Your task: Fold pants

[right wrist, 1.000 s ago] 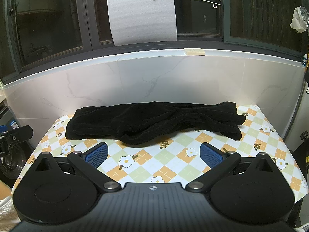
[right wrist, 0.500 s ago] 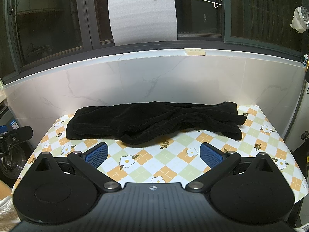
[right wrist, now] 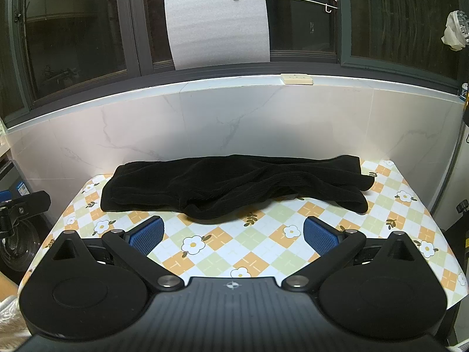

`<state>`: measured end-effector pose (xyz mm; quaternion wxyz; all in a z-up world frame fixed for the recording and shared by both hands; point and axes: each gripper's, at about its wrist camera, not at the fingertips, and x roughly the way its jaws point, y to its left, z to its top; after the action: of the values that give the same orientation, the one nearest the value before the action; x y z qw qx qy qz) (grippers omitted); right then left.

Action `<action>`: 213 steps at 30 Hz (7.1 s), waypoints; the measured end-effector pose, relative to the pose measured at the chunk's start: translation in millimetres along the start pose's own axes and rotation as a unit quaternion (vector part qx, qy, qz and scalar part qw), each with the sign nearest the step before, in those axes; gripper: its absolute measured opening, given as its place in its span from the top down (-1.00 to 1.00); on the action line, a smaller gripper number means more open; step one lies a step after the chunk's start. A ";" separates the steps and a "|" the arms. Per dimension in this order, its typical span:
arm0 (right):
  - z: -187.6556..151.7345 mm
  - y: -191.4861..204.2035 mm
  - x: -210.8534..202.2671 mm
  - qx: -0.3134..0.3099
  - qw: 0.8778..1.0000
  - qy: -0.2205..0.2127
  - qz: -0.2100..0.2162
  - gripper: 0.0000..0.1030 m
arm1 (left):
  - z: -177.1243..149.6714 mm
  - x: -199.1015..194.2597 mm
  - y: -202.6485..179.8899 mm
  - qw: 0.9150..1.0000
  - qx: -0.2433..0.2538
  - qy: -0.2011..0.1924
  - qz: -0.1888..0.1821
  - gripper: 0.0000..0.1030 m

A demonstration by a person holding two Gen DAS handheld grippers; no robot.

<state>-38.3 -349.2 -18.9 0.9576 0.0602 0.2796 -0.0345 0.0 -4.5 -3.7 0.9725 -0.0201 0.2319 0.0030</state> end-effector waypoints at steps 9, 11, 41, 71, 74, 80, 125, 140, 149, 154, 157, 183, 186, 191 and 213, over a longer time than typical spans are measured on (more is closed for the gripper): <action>0.5 -5.6 4.2 0.001 1.000 0.001 0.018 -1.00 | -1.9 -2.8 -5.2 1.000 -0.022 0.010 -0.013 -1.00; -0.9 -11.7 5.4 0.003 1.000 0.002 0.025 -1.00 | 0.4 -4.3 -3.5 0.998 -0.049 0.016 -0.024 -1.00; 28.4 -119.3 81.1 -0.040 0.999 0.021 0.003 -1.00 | -1.7 49.4 -5.4 0.984 -0.135 0.077 0.082 -1.00; 91.3 -55.2 383.4 -0.045 0.994 0.096 0.015 -0.65 | 14.7 254.3 134.1 0.969 -0.174 0.155 0.081 -0.93; 98.8 -51.6 421.5 -0.065 0.994 0.092 0.003 -0.65 | 6.8 264.7 140.9 0.965 -0.185 0.170 0.080 -0.92; 91.9 -50.6 496.8 -0.077 0.987 0.133 -0.043 -0.64 | 1.2 276.1 148.2 0.959 -0.196 0.188 0.078 -0.90; -17.9 -81.5 291.0 0.029 0.991 0.080 0.105 0.88 | -44.1 344.7 152.0 0.935 -0.231 0.266 0.042 -0.61; 12.8 -30.8 367.6 -0.036 0.996 0.065 0.050 0.25 | -12.4 438.2 139.9 0.966 -0.128 0.220 0.042 -0.66; -20.2 -24.8 402.4 -0.041 0.990 0.129 0.026 0.20 | -37.2 456.0 90.4 0.968 0.042 0.237 0.071 -0.76; -24.8 -26.4 400.6 -0.038 0.989 0.138 0.036 0.20 | -40.3 457.6 85.3 0.965 0.044 0.246 0.078 -0.76; -29.8 -22.0 395.6 -0.051 0.988 0.139 0.037 0.20 | -46.3 452.8 80.2 0.963 0.051 0.249 0.086 -0.76; -105.3 -32.8 281.2 -0.090 0.974 0.159 0.131 0.19 | -87.9 368.5 45.7 0.944 -0.025 0.289 0.158 -0.79; -111.9 -30.0 270.6 -0.105 0.973 0.158 0.130 0.19 | -85.7 373.3 37.6 0.944 -0.034 0.285 0.165 -0.80; -99.1 -32.3 274.1 -0.071 0.971 0.192 0.126 0.20 | -71.0 387.9 47.5 0.942 -0.051 0.304 0.135 -0.84; -18.2 -91.2 353.9 0.070 0.957 0.281 -0.034 0.81 | -36.5 452.0 64.3 0.932 -0.088 0.346 0.065 -0.99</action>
<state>240.7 -448.5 -233.8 0.8321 0.1244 0.5362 -0.0681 385.9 56.6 -242.7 0.8240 -0.0901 0.5536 0.0797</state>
